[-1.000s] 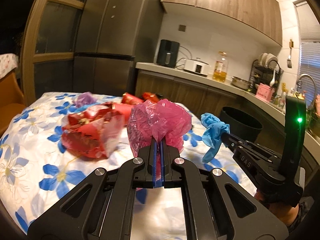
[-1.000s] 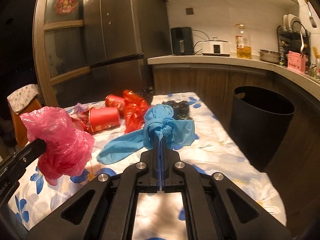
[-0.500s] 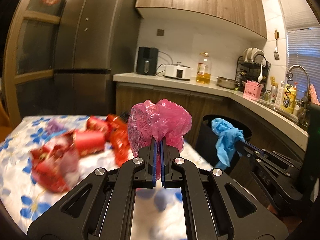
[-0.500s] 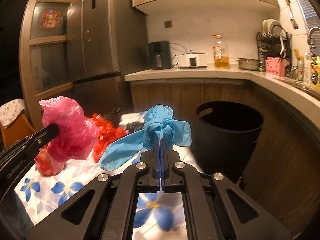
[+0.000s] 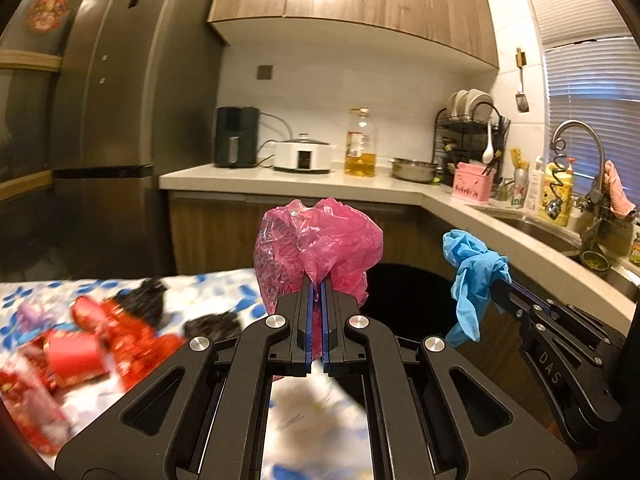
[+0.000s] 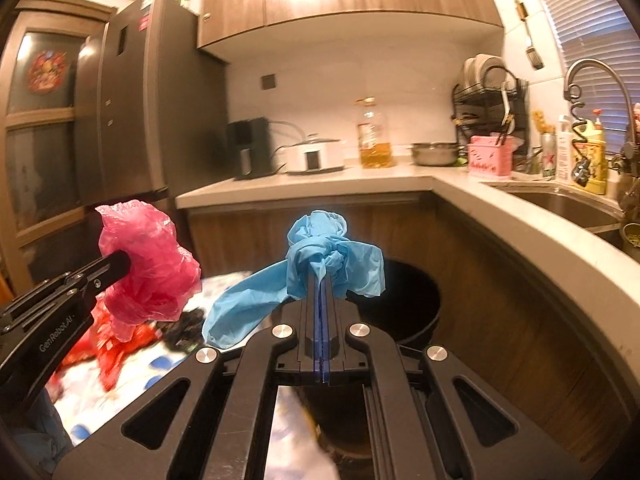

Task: Collect trash
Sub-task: 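Carry the pink bag and blue glove over the black trash bin with both grippers, then open both grippers to drop the pink bag and blue glove into the bin, then move both grippers back over the trash pile on the table, then grasp the red-and-white printed bag with the left gripper while the right gripper grasps the red bag, then lift and carry both held bags over the black trash bin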

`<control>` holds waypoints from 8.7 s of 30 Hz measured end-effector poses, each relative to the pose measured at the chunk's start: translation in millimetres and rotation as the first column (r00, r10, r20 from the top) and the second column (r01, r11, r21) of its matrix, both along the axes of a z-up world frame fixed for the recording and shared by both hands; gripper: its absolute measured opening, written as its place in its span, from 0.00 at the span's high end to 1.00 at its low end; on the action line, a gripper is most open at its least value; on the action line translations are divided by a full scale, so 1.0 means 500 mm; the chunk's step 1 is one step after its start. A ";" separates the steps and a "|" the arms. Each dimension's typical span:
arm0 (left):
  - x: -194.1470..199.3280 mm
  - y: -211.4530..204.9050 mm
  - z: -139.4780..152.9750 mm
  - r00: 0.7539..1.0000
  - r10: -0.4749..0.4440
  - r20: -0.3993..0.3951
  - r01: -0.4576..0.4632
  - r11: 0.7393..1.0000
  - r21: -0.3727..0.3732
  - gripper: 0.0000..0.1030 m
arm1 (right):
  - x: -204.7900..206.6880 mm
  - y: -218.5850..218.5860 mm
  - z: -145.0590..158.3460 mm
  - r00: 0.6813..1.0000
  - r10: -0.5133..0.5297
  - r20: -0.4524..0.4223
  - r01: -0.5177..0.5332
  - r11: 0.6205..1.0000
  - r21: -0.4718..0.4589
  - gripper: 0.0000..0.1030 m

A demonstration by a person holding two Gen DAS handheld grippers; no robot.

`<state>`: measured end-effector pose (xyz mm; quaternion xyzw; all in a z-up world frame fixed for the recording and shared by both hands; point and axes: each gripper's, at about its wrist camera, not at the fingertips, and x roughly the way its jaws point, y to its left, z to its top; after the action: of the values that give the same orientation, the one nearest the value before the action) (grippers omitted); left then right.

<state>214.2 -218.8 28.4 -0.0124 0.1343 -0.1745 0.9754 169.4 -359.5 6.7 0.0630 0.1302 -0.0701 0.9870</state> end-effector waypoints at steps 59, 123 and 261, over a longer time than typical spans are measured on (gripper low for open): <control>0.207 -0.182 -0.077 0.990 -0.136 -0.039 0.136 0.991 0.002 0.23 | 0.143 -0.161 -0.019 0.999 -0.048 -0.011 0.049 0.995 0.082 0.57; -0.195 0.533 -0.144 0.814 0.576 -0.074 -0.579 0.815 -0.024 0.07 | -0.040 0.289 -0.069 0.970 0.235 -0.056 -0.231 0.970 0.070 0.17; 0.134 -0.203 -0.036 0.979 -0.192 0.070 0.191 0.981 0.013 0.98 | 0.108 -0.133 -0.021 0.998 0.044 0.032 -0.047 0.994 0.099 0.96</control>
<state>281.3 -320.1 10.4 0.0099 0.1005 -0.2675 0.9582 223.3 -426.0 -3.7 0.1103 0.1201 -0.0398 0.9858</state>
